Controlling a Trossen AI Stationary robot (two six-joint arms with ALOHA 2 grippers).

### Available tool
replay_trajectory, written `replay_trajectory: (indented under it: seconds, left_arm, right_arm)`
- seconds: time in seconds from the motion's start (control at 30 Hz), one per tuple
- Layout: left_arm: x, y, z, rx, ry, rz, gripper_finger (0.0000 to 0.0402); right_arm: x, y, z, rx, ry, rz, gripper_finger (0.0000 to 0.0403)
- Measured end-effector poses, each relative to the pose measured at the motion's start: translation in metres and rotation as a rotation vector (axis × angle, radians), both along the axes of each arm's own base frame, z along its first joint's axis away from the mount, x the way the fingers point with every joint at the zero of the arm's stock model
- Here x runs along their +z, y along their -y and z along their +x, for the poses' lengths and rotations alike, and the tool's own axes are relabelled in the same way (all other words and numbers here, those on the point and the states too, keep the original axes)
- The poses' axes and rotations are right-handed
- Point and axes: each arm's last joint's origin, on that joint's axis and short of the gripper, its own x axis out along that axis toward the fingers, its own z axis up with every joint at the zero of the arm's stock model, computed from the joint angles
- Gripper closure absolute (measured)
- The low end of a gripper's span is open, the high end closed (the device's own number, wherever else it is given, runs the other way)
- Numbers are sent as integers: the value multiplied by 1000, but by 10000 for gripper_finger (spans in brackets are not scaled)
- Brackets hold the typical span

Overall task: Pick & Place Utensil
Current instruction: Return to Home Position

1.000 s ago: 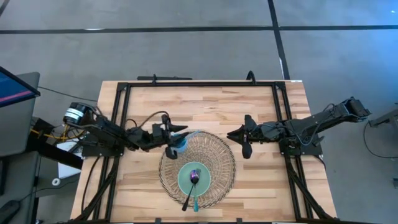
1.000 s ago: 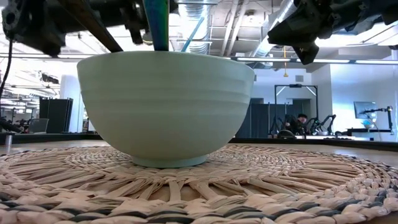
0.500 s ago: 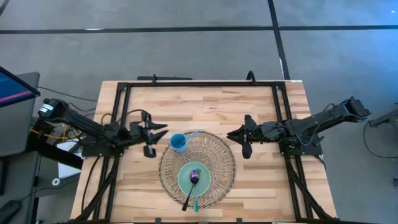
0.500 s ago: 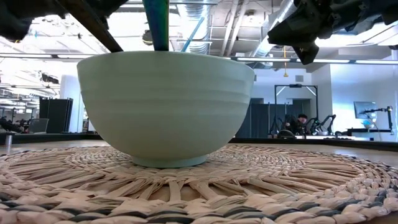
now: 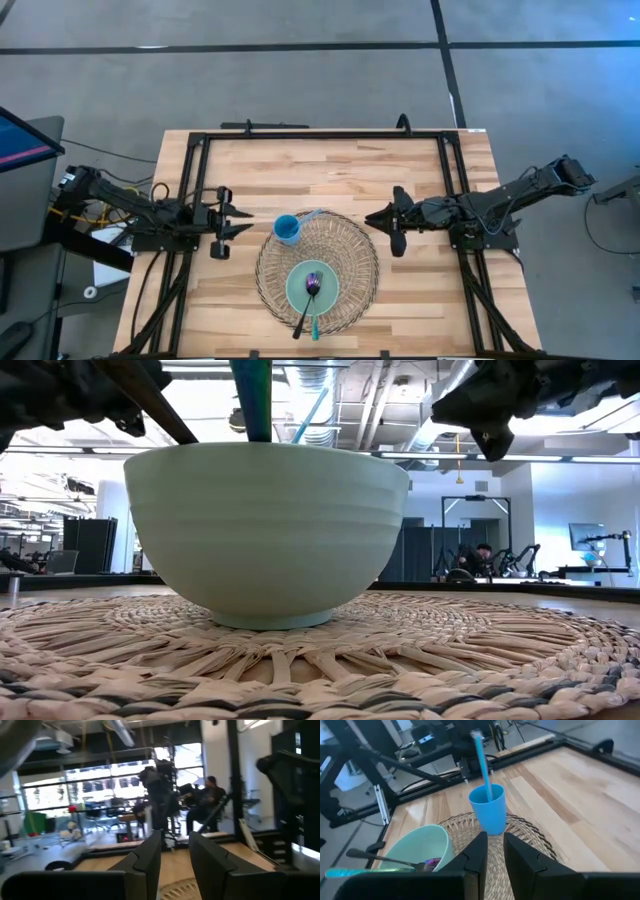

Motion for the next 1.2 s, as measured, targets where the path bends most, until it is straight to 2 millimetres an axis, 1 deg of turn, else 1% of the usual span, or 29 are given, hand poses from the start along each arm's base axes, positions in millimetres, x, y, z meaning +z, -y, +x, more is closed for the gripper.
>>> replay_trajectory:
  seconds: [0.1, 0.27, 0.4, 0.5, 0.6, 0.7, 0.9, 0.97, 1.1, 1.2]
  left_arm:
    - [-1, 0, 1, -37, -4, 28, 300]
    - [-1, -4, 2, -53, 6, 60, 300]
    - [1, -10, 1, -29, 27, 72, 300]
    - [4, -14, -2, -27, 60, 79, 300]
    - [7, -16, -6, -27, 101, 81, 300]
    - [8, -17, -9, -15, 107, 81, 300]
    - [4, -20, -12, 4, 70, 81, 300]
    - [5, -22, -15, 16, 86, 79, 300]
    - [6, -23, -19, 32, 108, 77, 300]
    - [3, -24, -19, 29, 69, 64, 300]
  right_arm:
    - [2, -2, -1, 22, 12, -40, 346]
    - [13, -5, -9, 60, 73, -89, 346]
    - [22, -8, -22, 104, 108, -120, 346]
    - [26, -10, -35, 142, 128, -133, 346]
    - [15, -10, -49, 141, 158, -148, 346]
    - [1, -6, -63, 82, 206, -141, 346]
    - [-11, 2, -89, 97, 311, -125, 346]
    - [-16, 3, -95, 144, 328, -141, 346]
    - [-31, 0, -103, 300, 351, -179, 346]
    - [-39, 0, -107, 315, 361, -182, 346]
